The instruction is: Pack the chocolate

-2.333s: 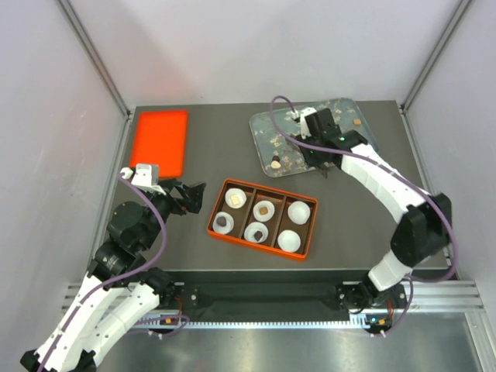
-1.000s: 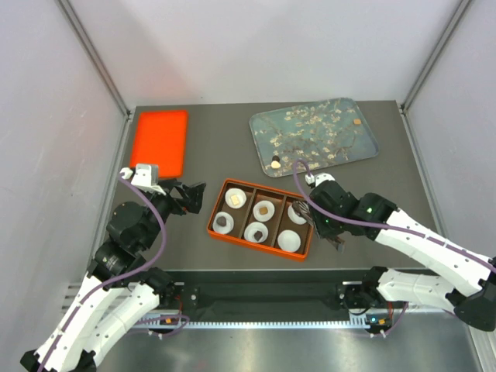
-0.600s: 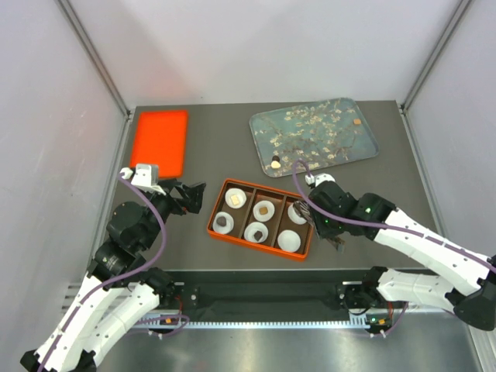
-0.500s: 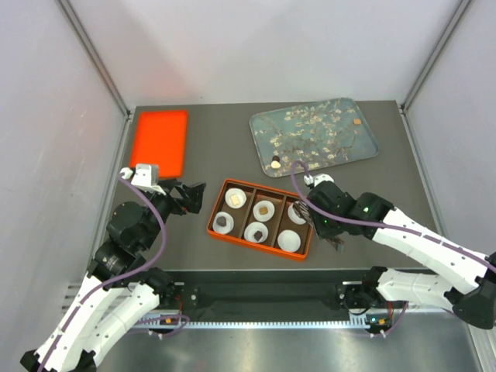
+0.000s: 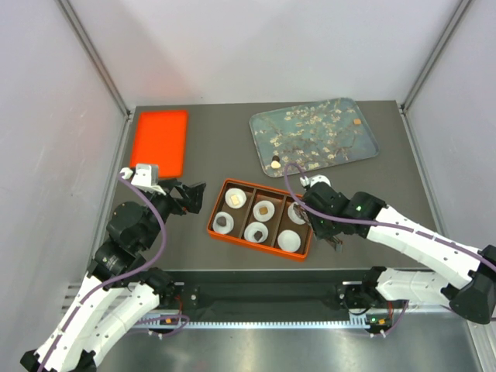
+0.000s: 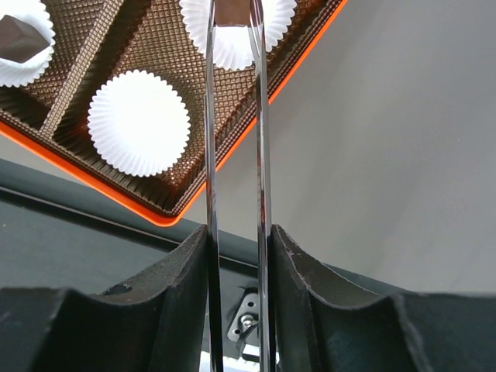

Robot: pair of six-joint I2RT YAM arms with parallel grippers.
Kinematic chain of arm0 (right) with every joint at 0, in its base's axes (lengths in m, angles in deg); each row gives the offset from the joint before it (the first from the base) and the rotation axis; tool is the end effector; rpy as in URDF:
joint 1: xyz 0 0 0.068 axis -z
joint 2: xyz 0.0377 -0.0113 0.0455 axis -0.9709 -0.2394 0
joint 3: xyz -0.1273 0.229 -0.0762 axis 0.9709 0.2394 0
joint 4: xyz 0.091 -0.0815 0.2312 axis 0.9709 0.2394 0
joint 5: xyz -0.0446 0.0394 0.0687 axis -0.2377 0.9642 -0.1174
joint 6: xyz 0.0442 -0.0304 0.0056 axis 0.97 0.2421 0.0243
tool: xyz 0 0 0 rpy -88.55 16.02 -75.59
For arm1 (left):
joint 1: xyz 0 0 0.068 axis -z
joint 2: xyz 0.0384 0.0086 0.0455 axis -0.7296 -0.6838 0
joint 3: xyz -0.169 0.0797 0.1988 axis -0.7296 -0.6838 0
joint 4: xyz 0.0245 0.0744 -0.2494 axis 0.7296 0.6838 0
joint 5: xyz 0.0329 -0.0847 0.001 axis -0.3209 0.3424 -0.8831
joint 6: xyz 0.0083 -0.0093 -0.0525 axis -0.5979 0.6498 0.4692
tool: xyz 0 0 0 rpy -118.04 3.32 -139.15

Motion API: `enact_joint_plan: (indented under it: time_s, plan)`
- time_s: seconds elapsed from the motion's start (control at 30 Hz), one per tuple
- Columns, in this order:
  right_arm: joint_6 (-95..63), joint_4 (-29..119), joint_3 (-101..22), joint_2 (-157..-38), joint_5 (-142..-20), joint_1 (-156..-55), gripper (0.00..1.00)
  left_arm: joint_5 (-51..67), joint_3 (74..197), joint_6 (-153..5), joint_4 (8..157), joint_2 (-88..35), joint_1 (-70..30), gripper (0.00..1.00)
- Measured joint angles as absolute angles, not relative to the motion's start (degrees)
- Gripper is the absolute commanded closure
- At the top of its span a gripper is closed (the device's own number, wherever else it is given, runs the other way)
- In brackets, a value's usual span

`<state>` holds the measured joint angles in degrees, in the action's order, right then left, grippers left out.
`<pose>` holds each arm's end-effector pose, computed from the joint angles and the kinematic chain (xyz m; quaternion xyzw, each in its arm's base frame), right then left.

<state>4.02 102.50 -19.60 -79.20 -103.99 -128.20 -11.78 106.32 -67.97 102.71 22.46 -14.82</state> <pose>0.1264 0.1468 0.2791 -0.1838 0.9510 0.0332 0.2464 0.0972 -0.0526 0.3541 0.0192 0.7184 -0.2284 0.6568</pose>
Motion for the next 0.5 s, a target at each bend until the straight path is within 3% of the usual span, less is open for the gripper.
enact_joint_plan:
  time_s: [0.5]
  plan:
    - [3.87, 102.5, -19.69, -79.97, -105.09, -128.53, 0.62, -11.8, 106.32, -67.97, 102.71, 22.46, -14.82, 0.01]
